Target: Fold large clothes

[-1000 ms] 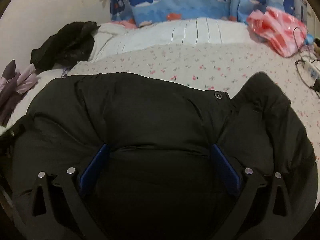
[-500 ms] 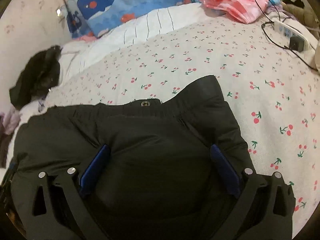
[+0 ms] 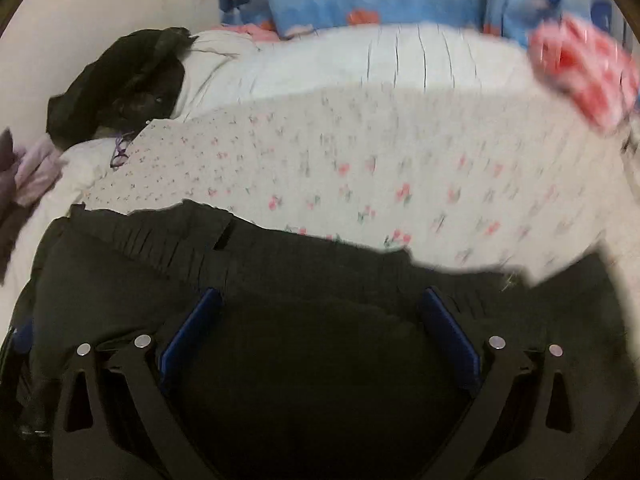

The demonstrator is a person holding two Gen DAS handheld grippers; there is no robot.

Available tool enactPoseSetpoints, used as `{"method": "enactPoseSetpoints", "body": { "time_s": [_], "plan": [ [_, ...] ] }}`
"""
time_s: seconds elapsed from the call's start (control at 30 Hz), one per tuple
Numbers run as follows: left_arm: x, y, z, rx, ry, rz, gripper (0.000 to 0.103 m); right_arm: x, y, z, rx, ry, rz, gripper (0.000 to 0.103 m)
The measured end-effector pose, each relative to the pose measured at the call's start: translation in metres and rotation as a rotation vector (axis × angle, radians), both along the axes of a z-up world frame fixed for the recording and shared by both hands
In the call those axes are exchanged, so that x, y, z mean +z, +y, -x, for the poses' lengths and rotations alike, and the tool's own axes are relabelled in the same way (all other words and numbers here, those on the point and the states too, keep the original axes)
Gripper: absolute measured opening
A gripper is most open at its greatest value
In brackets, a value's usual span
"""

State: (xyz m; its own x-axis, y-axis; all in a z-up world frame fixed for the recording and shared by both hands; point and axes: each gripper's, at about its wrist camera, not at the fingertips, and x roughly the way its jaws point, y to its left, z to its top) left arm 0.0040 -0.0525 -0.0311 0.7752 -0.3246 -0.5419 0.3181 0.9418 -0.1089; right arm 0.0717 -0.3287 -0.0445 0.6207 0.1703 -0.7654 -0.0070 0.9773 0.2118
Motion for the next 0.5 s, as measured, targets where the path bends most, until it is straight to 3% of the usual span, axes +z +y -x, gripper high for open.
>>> {"method": "enactPoseSetpoints", "body": {
  "time_s": [0.13,0.27,0.4,0.5],
  "plan": [
    [-0.003,-0.004,0.002,-0.009,-0.002,-0.026,0.097,0.004,-0.012,0.002,0.013,0.029,-0.034,0.096],
    [-0.002,-0.001,0.003,-0.011,-0.005,-0.018,0.097,0.034,-0.027,0.04,-0.008,-0.052,0.02,0.096],
    [-0.002,-0.001,0.003,-0.011,-0.005,-0.017,0.097,0.052,-0.061,0.097,-0.146,-0.147,0.124,0.096],
    [-0.002,-0.001,0.003,-0.014,-0.004,-0.015,0.097,0.029,-0.105,0.12,-0.274,-0.107,0.137,0.096]
  ]
}}
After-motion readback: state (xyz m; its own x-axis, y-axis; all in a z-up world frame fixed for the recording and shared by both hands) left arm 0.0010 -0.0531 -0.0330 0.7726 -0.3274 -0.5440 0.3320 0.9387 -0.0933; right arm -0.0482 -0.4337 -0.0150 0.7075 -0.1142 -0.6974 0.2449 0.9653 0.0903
